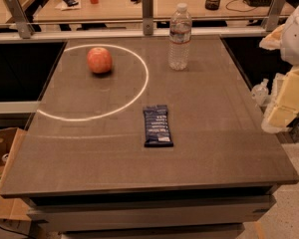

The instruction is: Move rxbar blueberry near water bottle

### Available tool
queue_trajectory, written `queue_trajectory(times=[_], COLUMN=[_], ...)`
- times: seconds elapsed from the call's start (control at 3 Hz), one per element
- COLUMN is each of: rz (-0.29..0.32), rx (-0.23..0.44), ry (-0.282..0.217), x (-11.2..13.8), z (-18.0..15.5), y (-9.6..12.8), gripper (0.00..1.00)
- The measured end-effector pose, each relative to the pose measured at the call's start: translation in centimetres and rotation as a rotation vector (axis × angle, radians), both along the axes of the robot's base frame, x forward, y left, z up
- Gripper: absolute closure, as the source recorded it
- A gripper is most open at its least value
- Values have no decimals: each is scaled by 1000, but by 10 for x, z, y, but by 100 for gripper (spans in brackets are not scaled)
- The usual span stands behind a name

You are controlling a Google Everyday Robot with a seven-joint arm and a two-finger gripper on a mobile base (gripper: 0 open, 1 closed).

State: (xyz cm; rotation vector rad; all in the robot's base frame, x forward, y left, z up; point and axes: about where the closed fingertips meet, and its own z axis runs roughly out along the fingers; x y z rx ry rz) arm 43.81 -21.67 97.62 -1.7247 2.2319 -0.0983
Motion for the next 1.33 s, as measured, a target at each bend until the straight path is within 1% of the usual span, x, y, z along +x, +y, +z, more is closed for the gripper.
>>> queue_trajectory(times=[0.33,0.67,1.0,1.33], rz=[0,-6,15,15], rx=[0,21,83,255], ry=[0,-18,-39,-86], x=[0,-2,-7,-11], z=[0,2,-11,-26], y=[0,3,6,31], gripper=[0,0,0,0])
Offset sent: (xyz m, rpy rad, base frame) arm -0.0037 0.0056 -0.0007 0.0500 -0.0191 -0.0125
